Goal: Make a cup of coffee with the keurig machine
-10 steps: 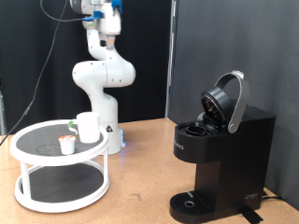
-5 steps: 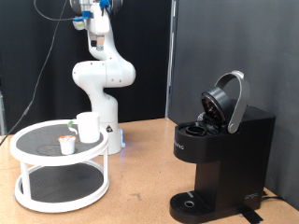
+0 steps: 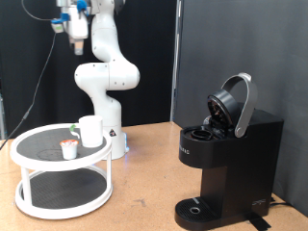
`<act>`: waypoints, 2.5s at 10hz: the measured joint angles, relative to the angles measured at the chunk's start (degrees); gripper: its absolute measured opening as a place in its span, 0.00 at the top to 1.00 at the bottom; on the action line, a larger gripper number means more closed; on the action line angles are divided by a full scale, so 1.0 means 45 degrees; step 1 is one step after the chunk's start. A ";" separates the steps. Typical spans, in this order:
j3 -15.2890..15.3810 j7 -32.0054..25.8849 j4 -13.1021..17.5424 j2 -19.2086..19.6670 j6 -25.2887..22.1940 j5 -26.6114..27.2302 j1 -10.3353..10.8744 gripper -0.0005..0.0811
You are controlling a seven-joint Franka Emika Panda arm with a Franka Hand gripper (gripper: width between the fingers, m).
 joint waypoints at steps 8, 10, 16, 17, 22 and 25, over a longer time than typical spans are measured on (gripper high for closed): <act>-0.0845 -0.0456 -0.0415 0.0410 0.1583 0.0435 -0.0064 0.09; -0.0843 -0.0404 -0.0906 0.0663 0.2239 0.0433 -0.0062 0.09; -0.0538 0.0636 -0.2059 0.2097 0.4959 0.0427 -0.0046 0.09; -0.0506 0.0652 -0.2227 0.2290 0.5371 0.0417 -0.0046 0.09; -0.0493 0.0707 -0.2850 0.3104 0.6910 0.0195 -0.0081 0.09; -0.0493 0.0859 -0.3269 0.3602 0.7958 -0.0115 -0.0141 0.09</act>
